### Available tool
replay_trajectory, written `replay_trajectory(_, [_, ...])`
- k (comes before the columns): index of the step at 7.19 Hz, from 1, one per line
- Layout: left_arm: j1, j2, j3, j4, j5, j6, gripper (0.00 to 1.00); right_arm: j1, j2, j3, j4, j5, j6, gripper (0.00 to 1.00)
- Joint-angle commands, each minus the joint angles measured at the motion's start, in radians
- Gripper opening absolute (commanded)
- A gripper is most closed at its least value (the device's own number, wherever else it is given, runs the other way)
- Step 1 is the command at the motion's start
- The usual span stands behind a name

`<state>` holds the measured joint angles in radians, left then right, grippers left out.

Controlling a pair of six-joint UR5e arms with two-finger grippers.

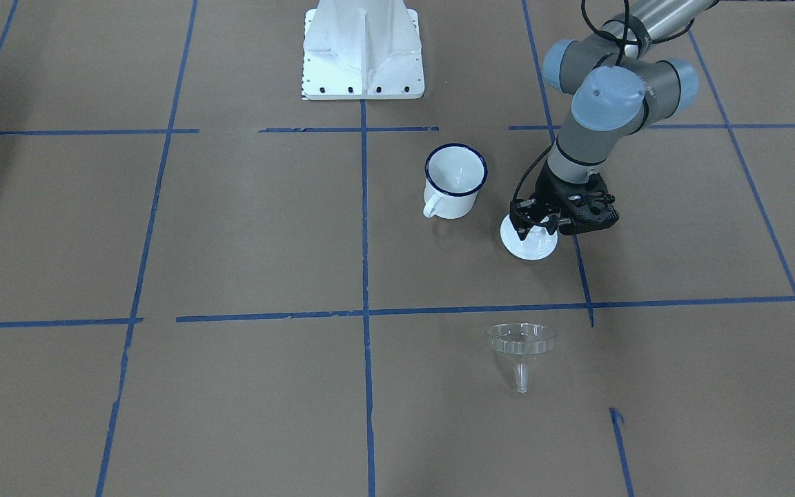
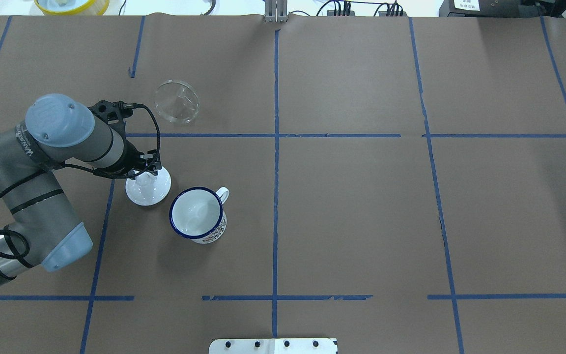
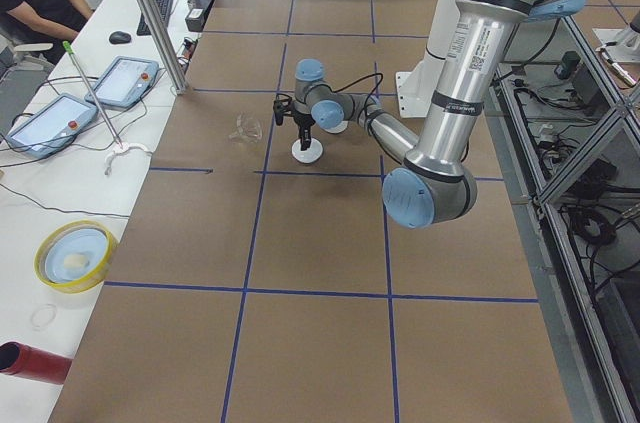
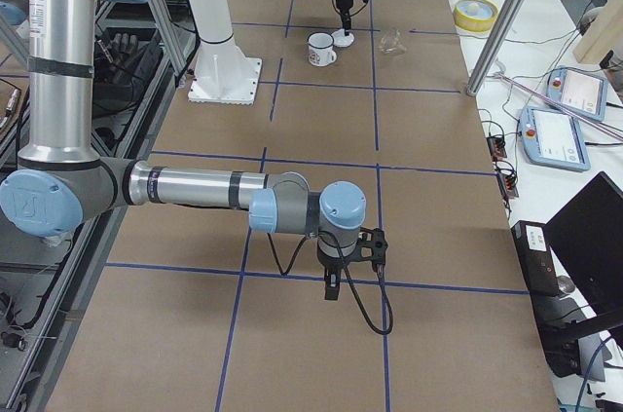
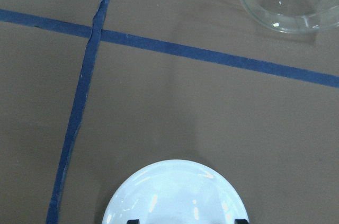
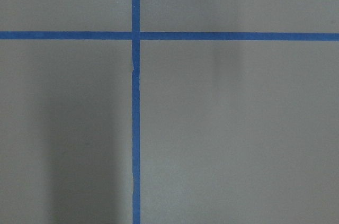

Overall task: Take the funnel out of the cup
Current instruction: 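Lower the left gripper and grasp the white lid by its knob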

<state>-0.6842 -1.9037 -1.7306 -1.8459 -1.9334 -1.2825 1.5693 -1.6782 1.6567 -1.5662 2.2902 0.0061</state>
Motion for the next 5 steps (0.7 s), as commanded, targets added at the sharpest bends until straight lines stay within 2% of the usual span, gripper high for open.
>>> replay_trajectory(1, [0.000, 0.000, -0.001, 0.002, 0.001, 0.000, 0.52, 0.000, 0.000, 0.000, 0.000, 0.000, 0.000, 1.00])
replay_trajectory(5, [0.015, 0.002, -0.007, 0.008, 0.002, 0.000, 0.52, 0.000, 0.000, 0.000, 0.000, 0.000, 0.000, 1.00])
